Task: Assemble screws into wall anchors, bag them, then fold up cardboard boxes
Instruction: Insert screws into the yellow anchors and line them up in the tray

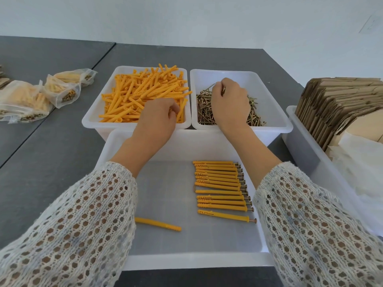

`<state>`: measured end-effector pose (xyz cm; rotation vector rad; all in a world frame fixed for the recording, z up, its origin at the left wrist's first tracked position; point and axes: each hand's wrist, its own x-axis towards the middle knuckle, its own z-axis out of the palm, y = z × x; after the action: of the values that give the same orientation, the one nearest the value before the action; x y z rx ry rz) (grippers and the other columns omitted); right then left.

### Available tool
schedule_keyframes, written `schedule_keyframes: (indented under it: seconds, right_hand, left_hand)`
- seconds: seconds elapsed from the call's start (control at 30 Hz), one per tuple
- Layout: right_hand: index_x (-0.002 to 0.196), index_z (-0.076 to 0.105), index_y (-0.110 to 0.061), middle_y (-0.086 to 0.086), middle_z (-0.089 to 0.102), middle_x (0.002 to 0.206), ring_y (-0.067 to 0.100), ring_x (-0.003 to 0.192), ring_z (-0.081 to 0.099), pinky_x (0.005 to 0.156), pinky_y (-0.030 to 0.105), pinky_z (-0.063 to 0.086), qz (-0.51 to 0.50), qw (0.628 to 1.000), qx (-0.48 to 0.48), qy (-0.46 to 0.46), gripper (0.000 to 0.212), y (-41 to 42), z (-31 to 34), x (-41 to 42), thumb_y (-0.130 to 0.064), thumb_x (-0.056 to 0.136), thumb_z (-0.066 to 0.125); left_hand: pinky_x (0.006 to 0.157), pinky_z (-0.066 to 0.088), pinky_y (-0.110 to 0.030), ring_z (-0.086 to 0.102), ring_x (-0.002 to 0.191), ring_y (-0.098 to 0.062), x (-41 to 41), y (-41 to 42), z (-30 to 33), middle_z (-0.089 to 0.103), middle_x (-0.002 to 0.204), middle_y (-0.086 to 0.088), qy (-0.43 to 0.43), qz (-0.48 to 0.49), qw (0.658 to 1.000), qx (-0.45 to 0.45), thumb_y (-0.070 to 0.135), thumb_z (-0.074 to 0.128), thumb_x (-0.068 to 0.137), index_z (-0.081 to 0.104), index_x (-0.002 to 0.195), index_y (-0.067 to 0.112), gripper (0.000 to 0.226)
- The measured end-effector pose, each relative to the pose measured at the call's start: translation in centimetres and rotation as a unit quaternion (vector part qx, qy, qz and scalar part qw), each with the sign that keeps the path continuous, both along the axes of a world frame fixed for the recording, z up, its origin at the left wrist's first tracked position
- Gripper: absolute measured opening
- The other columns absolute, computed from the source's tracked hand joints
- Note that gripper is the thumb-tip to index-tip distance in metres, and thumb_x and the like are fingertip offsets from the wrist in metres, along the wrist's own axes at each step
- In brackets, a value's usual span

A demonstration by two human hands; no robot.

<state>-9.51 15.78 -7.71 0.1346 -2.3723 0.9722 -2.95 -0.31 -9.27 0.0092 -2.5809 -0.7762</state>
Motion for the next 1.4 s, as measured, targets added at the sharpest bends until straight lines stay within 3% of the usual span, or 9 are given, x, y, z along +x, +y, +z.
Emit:
schedule_keyframes:
  seconds: [0.23, 0.37, 0.47, 0.7, 0.8, 0.97, 1.13, 1.2, 1.4]
  right_hand:
    - [0.094, 0.057, -0.008, 0.015, 0.067, 0.084, 0.019, 0.066, 0.053, 0.067, 0.04, 0.048, 0.1, 0.966, -0.229, -0.073, 0.017, -0.7, 0.9, 0.5, -0.003, 0.093, 0.041]
    - [0.104, 0.043, -0.015, 0.003, 0.067, 0.072, 0.015, 0.059, 0.054, 0.059, 0.022, 0.046, 0.112, 0.919, -0.364, -0.098, 0.026, -0.3, 1.3, 0.3, 0.006, 0.089, 0.038]
    - [0.11, 0.04, -0.015, 0.002, 0.066, 0.074, 0.01, 0.06, 0.057, 0.055, 0.009, 0.044, 0.103, 0.915, -0.383, -0.078, 0.027, -0.2, 1.4, 0.4, 0.005, 0.093, 0.036]
    - [0.097, 0.044, -0.013, -0.005, 0.046, 0.076, 0.005, 0.059, 0.041, 0.054, 0.013, 0.035, 0.075, 0.922, -0.367, -0.095, 0.007, -1.4, 0.9, 0.6, -0.009, 0.099, 0.039]
    - [0.082, 0.039, -0.015, -0.007, 0.038, 0.068, 0.002, 0.053, 0.036, 0.053, 0.013, 0.034, 0.088, 0.934, -0.339, -0.071, 0.021, -1.9, 1.0, 1.0, -0.021, 0.102, 0.044]
    - [0.07, 0.037, -0.011, 0.012, 0.036, 0.067, 0.023, 0.062, 0.035, 0.062, 0.035, 0.033, 0.131, 0.91, -0.386, -0.072, 0.039, -2.2, 1.7, 1.8, -0.022, 0.106, 0.032]
    - [0.067, 0.047, -0.006, 0.009, 0.046, 0.059, 0.013, 0.048, 0.044, 0.05, 0.027, 0.041, 0.177, 0.887, -0.417, -0.088, 0.047, -2.2, 2.0, 2.2, -0.021, 0.108, 0.027]
    - [0.066, 0.046, -0.007, 0.009, 0.044, 0.058, 0.016, 0.047, 0.04, 0.052, 0.033, 0.037, 0.187, 0.884, -0.415, -0.104, 0.047, -2.2, 2.0, 2.2, -0.02, 0.107, 0.026]
    - [0.07, 0.045, -0.008, 0.007, 0.038, 0.049, 0.015, 0.037, 0.03, 0.038, 0.02, 0.027, 0.238, 0.859, -0.413, -0.189, 0.04, -2.5, 2.0, 2.4, -0.015, 0.105, 0.029]
  left_hand:
    - [0.067, 0.044, -0.002, 0.062, 0.077, -0.001, 0.2, 0.7, 0.6, 0.07, 0.092, 0.002, 0.045, -0.015, 0.987, 0.156, 0.007, 0.065, 0.092, 0.069, 0.104, 0.018, 0.017]
    - [0.071, 0.045, -0.004, 0.066, 0.083, 0.006, 0.2, 1.4, 1.1, 0.072, 0.088, 0.012, 0.07, -0.017, 0.964, 0.255, 0.015, 0.069, 0.091, 0.069, 0.105, 0.017, 0.014]
    - [0.075, 0.047, -0.007, 0.063, 0.083, 0.007, 0.2, 1.8, 1.3, 0.069, 0.09, 0.014, 0.081, -0.019, 0.963, 0.256, 0.02, 0.071, 0.091, 0.069, 0.099, 0.018, 0.009]
    - [0.067, 0.046, -0.021, 0.059, 0.069, -0.006, 0.3, 2.2, 1.0, 0.069, 0.079, 0.004, 0.062, -0.08, 0.963, 0.249, 0.024, 0.049, 0.104, 0.065, 0.092, 0.014, 0.022]
    - [0.065, 0.05, -0.033, 0.058, 0.064, -0.011, 0.8, 2.4, 1.1, 0.061, 0.07, 0.001, 0.113, -0.119, 0.948, 0.271, 0.019, 0.045, 0.106, 0.058, 0.093, 0.006, 0.022]
    - [0.059, 0.045, -0.039, 0.051, 0.058, -0.016, 1.5, 3.1, 1.1, 0.052, 0.064, -0.004, 0.164, -0.145, 0.96, 0.175, 0.02, 0.048, 0.105, 0.054, 0.094, 0.013, 0.014]
    - [0.049, 0.024, -0.027, 0.041, 0.051, -0.003, 1.6, 2.9, 0.5, 0.039, 0.054, 0.014, 0.15, -0.101, 0.984, -0.012, 0.034, 0.046, 0.105, 0.061, 0.1, 0.016, 0.024]
    - [0.048, 0.026, -0.03, 0.041, 0.052, -0.008, 1.4, 2.5, 0.3, 0.041, 0.055, 0.01, 0.128, -0.067, 0.989, -0.032, 0.037, 0.043, 0.105, 0.06, 0.099, 0.017, 0.026]
    - [0.051, 0.031, -0.033, 0.046, 0.058, -0.019, 1.2, 1.9, 0.4, 0.048, 0.061, 0.006, 0.111, -0.052, 0.992, -0.02, 0.036, 0.041, 0.107, 0.058, 0.095, 0.017, 0.028]
